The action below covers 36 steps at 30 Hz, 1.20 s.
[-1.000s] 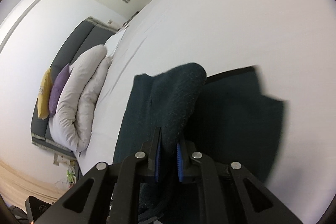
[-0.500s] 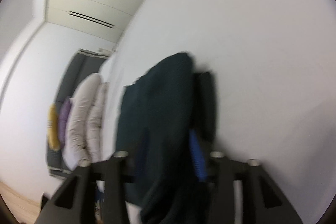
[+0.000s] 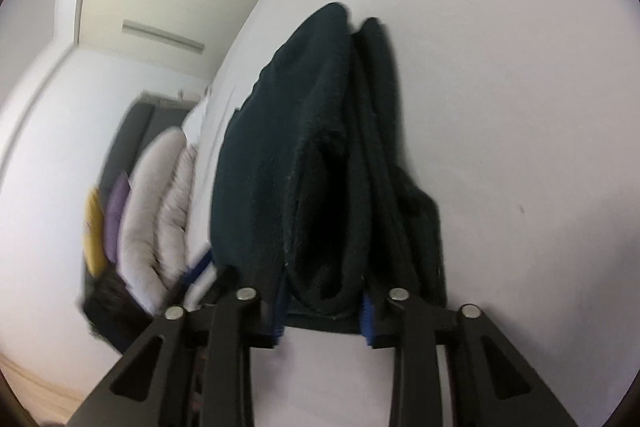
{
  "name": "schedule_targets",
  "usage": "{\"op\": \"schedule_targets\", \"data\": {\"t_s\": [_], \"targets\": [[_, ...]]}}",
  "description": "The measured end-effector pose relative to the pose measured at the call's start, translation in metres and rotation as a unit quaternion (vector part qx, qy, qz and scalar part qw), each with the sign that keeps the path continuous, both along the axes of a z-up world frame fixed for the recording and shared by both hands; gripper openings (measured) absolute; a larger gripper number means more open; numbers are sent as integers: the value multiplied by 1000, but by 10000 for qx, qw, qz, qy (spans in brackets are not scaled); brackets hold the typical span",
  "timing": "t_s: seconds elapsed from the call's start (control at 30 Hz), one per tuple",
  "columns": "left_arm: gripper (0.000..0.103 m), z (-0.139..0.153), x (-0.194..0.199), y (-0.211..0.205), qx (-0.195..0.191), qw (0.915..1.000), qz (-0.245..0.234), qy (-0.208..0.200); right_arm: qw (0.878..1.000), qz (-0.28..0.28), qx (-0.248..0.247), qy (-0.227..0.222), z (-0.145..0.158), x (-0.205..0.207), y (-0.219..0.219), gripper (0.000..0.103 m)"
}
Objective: Fold small clothes
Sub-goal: 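Grasp a sweater corner with the right tool and fold it over while the left tool opens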
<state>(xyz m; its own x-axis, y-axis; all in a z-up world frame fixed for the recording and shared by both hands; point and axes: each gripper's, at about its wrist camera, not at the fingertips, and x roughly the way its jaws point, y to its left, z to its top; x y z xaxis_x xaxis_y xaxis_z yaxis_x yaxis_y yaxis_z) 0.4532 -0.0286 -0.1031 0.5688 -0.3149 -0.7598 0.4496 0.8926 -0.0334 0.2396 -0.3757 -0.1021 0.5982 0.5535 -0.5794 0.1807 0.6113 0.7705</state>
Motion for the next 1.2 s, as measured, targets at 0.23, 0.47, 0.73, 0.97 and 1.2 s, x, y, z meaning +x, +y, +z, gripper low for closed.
{"op": "schedule_targets", "data": {"t_s": [0.23,0.47,0.73,0.97,1.2], "targets": [[73,-36,22,12,-213,9980,36,600,9942,-687,829,82,-23,-27,-13,9],[73,-38,12,9,-335,9976,-83,602,9804,-1365,1413,-135,-37,-62,-12,6],[72,-12,3,57,-1061,9930,229,471,9838,-1501,922,-325,-22,-72,1,15],[72,-3,11,109,-1668,9828,689,381,9775,-1359,1493,-610,-31,-58,43,49],[72,-13,25,92,-1743,9810,681,504,9777,-1127,1745,-300,-43,-19,79,23]]}}
